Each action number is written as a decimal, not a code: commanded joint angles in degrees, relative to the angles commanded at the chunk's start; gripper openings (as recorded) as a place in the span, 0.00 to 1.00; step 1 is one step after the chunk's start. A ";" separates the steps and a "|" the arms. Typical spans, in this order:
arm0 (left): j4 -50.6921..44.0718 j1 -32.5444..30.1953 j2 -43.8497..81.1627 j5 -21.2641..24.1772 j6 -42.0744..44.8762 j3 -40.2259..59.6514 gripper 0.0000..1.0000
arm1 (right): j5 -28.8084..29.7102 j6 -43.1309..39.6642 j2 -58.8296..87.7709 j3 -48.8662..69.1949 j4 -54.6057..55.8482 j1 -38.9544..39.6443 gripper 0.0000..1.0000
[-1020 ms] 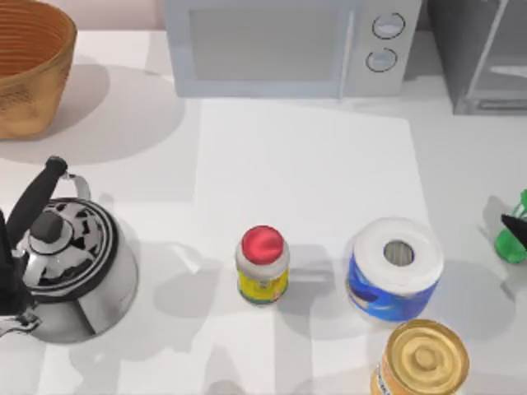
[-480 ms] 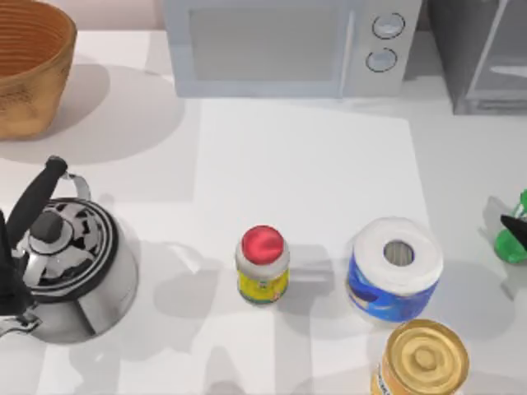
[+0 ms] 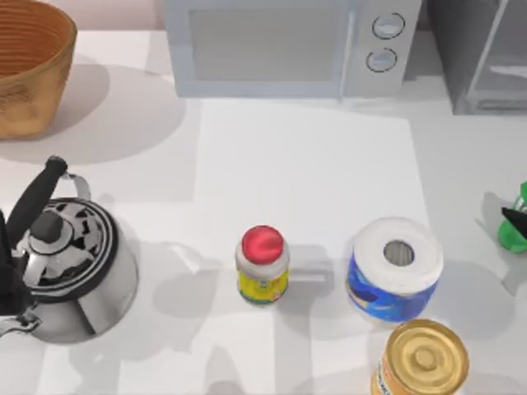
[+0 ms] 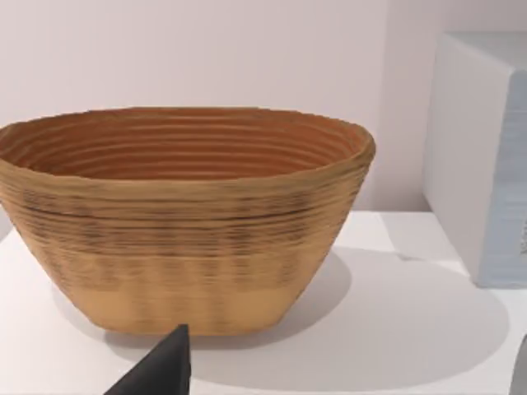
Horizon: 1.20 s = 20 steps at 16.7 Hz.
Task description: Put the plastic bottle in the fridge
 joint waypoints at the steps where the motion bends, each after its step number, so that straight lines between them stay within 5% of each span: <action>1: 0.00 0.00 0.00 0.00 0.00 0.00 1.00 | -0.34 -2.23 -0.49 1.17 -2.51 -0.27 0.01; 12: 0.00 0.00 0.00 0.00 0.00 0.00 1.00 | -10.17 -24.81 -4.65 15.40 -44.47 -14.14 0.01; 20: 0.00 0.00 0.00 0.00 0.00 0.00 1.00 | -13.60 -26.99 -4.93 18.03 -52.03 -19.71 0.01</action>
